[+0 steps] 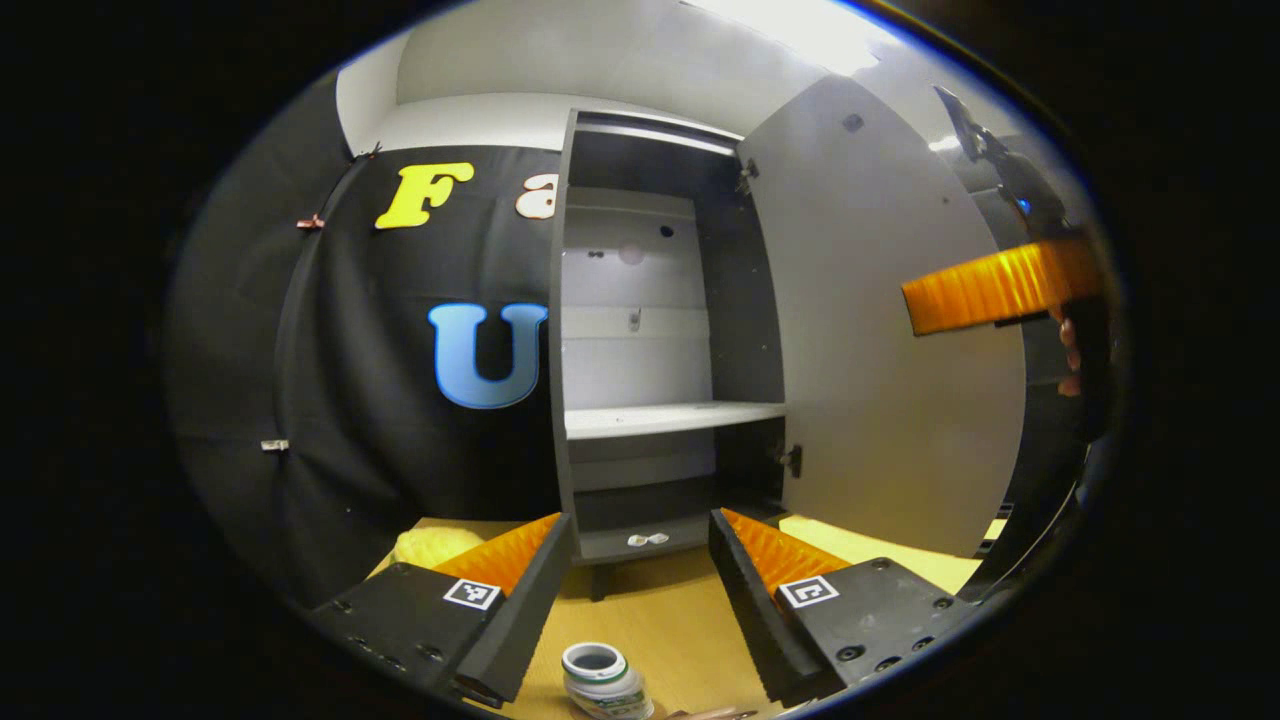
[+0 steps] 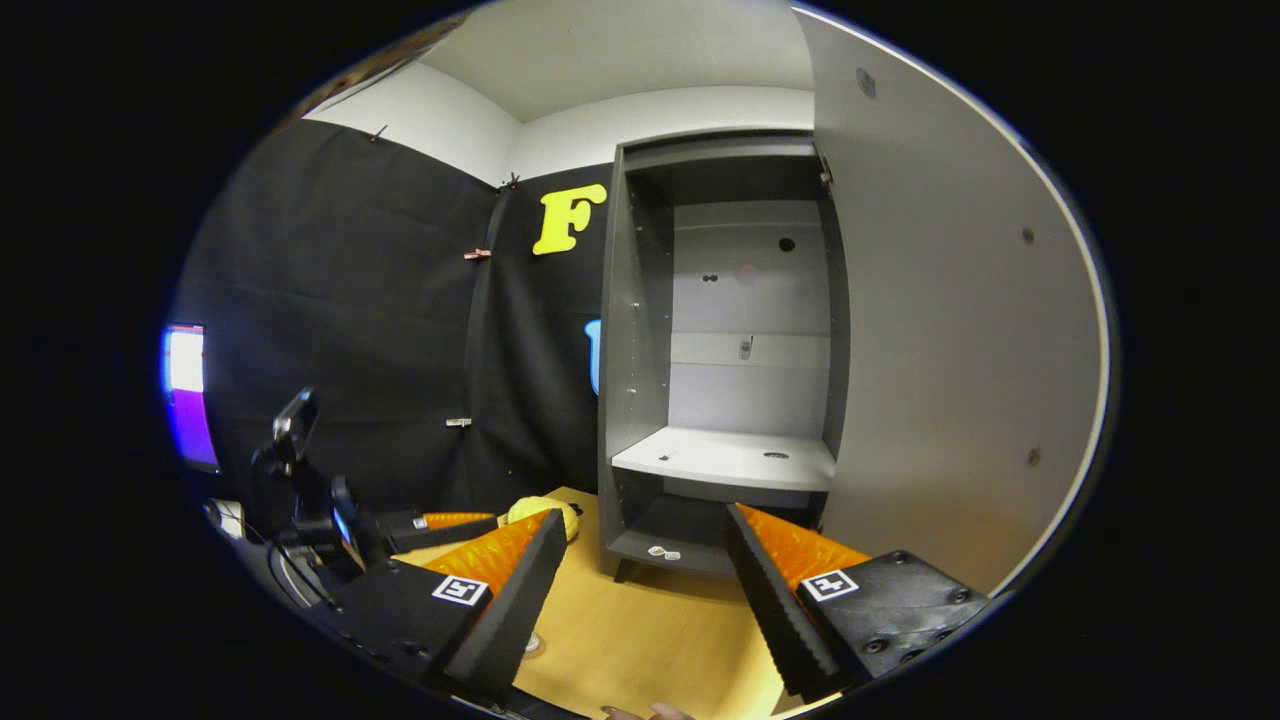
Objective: Open the cabinet door with the right hand, grasp the bottle in the cabinet with the left hand and place it on the coaster, then close the cabinet door with the right hand.
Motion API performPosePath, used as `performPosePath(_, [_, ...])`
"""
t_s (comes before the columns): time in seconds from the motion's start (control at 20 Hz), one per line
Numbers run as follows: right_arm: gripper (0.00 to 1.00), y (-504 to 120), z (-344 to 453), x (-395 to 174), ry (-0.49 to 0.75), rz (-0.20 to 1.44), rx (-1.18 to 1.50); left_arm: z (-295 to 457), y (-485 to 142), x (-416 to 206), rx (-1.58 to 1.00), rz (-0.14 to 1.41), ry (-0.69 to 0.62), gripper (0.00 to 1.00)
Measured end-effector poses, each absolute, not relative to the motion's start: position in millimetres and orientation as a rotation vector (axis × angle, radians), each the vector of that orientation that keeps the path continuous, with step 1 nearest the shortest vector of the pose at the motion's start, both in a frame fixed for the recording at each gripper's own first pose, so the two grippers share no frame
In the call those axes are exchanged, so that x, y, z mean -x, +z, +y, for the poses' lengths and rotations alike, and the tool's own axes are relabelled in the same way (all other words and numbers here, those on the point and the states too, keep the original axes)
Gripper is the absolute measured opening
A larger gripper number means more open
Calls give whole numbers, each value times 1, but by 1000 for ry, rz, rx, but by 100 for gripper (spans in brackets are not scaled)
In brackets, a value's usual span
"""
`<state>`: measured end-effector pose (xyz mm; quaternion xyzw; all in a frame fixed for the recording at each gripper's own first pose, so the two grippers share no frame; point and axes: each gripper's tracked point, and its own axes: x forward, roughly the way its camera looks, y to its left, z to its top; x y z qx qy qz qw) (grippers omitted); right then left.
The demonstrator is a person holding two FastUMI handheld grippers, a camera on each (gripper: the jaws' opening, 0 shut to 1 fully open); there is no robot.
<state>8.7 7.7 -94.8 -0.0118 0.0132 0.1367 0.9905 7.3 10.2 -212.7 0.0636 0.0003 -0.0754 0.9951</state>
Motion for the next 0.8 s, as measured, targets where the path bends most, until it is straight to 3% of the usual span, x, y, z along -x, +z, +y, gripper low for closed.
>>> performPosePath(0.1, [100,-82,-2,10,270,21,68,-1,-184,-6,-158,3,-195,86])
performPosePath(0.15, [94,-73,-9,18,262,19,75,-8,-174,-5,-166,14,-218,86])
performPosePath(0.3, [98,-48,-32,50,235,11,12,-31,-151,1,-154,52,-284,86])
performPosePath(0.6, [100,-26,-134,91,-11,-23,4,-74,-125,3,-99,63,-344,86])
performPosePath(0.8, [97,-18,-192,90,-97,-41,-34,-104,-118,-6,-25,90,-380,86])
